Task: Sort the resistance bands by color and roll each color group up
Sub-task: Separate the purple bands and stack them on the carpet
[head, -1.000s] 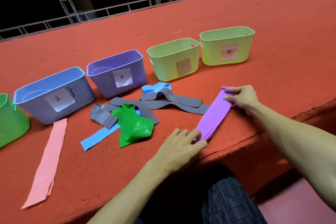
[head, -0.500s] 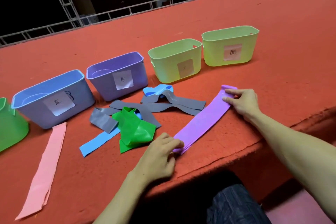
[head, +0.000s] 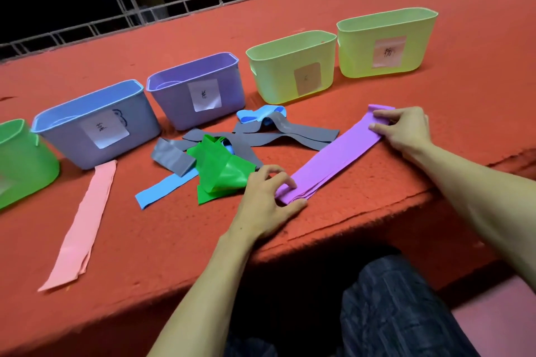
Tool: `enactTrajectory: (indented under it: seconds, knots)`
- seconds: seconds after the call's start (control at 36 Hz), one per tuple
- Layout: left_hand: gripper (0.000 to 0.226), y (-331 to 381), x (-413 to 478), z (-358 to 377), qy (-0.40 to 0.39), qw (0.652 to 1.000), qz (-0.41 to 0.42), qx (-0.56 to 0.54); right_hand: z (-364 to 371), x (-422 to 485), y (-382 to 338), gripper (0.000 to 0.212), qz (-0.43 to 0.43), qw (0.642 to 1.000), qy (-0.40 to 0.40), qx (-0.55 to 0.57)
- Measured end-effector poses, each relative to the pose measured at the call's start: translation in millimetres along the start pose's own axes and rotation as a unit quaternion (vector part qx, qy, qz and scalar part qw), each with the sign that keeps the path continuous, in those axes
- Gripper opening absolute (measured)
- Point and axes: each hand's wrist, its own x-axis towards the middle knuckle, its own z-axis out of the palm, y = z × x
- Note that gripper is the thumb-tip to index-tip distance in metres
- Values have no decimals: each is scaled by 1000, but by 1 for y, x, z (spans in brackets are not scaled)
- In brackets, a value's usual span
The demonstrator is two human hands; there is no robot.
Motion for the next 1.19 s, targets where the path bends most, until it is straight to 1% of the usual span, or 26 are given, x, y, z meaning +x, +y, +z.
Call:
enactTrajectory:
  seconds: [0.14,0.25,0.39,0.47,0.53,0.67,0.72,0.78,0.83,0.86,1.0,1.19]
  knots:
    - [28,2,-3,0,-13,1000,-14,15,0,-4,0,39,10,1000,-3,26]
    - [36,4,-2,2,3,1000,-7,-1,0,3,5,36,14,998,-5,54]
    - [30,2,-2,3,14,1000,8,-15,0,7,10,38,22,997,-6,79]
    - [35,3,-2,3,-1,1000,17,-5,-2,6,9,37,16,996,-6,84]
    - [38,3,-3,2,-7,1000,3,-15,0,5,9,37,15,996,-4,85]
    - [21,9,7,-6,-19,995,-51,-86,-1,4,2,37,-5,997,18,74]
    - [27,15,13,-10,-37,990,-86,-110,-1,4,3,38,-12,998,20,62]
    - [24,19,20,-11,-60,989,-99,-89,-1,4,6,39,-11,998,20,65]
    - [10,19,24,-9,-83,990,-102,-59,-1,5,8,40,-6,996,20,81]
    - [6,19,25,-9,-92,989,-99,-58,-1,4,7,41,-4,996,22,88]
    - [33,17,26,-12,-137,984,-61,-93,-1,3,4,39,5,995,30,100]
    - [38,26,25,0,-110,986,-45,-114,-2,3,1,39,24,990,56,124]
